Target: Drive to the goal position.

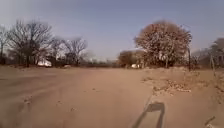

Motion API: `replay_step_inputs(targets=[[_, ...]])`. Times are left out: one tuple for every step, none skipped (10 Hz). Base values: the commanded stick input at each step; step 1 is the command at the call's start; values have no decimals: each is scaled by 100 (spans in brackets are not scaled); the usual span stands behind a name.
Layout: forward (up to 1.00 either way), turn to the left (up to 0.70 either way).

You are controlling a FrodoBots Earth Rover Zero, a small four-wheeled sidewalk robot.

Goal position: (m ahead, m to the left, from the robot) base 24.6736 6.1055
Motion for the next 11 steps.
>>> replay_step_inputs(targets=[[70,0],[70,0],[70,0],[70,0],[70,0],[70,0],[70,0],[70,0],[70,0],[70,0],[70,0]])
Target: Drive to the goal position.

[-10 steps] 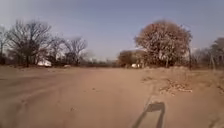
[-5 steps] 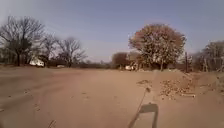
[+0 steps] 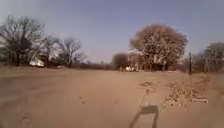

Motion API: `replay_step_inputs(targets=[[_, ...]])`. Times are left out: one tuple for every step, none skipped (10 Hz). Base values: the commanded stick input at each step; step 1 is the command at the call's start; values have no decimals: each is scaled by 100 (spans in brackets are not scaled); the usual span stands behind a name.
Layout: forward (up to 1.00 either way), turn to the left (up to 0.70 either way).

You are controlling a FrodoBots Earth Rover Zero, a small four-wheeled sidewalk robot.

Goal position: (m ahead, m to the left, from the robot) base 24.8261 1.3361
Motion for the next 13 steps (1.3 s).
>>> replay_step_inputs(targets=[[70,0],[70,0],[70,0],[70,0],[70,0],[70,0],[70,0],[70,0],[70,0],[70,0],[70,0],[70,0],[70,0]])
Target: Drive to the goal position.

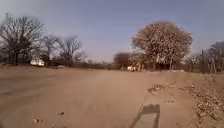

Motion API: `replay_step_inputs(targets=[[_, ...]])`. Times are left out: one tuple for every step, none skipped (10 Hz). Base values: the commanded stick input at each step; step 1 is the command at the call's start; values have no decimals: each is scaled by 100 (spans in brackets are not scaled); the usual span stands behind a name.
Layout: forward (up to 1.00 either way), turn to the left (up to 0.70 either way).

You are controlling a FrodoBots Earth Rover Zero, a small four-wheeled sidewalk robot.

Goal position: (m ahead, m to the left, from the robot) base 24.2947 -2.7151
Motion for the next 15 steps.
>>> replay_step_inputs(targets=[[70,0],[70,0],[70,0],[70,0],[70,0],[70,0],[70,0],[70,0],[70,0],[70,0],[70,0],[70,0],[70,0],[70,0],[70,0]])
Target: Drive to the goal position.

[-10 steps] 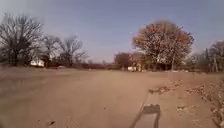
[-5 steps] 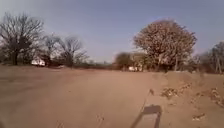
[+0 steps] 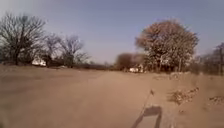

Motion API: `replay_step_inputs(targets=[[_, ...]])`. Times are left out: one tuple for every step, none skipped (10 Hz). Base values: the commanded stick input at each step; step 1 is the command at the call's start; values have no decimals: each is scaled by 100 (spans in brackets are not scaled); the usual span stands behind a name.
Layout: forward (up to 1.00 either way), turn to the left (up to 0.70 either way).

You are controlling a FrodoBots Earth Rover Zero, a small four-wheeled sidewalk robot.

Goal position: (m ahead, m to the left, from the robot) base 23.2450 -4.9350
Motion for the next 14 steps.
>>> replay_step_inputs(targets=[[70,0],[70,0],[70,0],[70,0],[70,0],[70,0],[70,0],[70,0],[70,0],[70,0],[70,0],[70,0],[70,0],[70,0]])
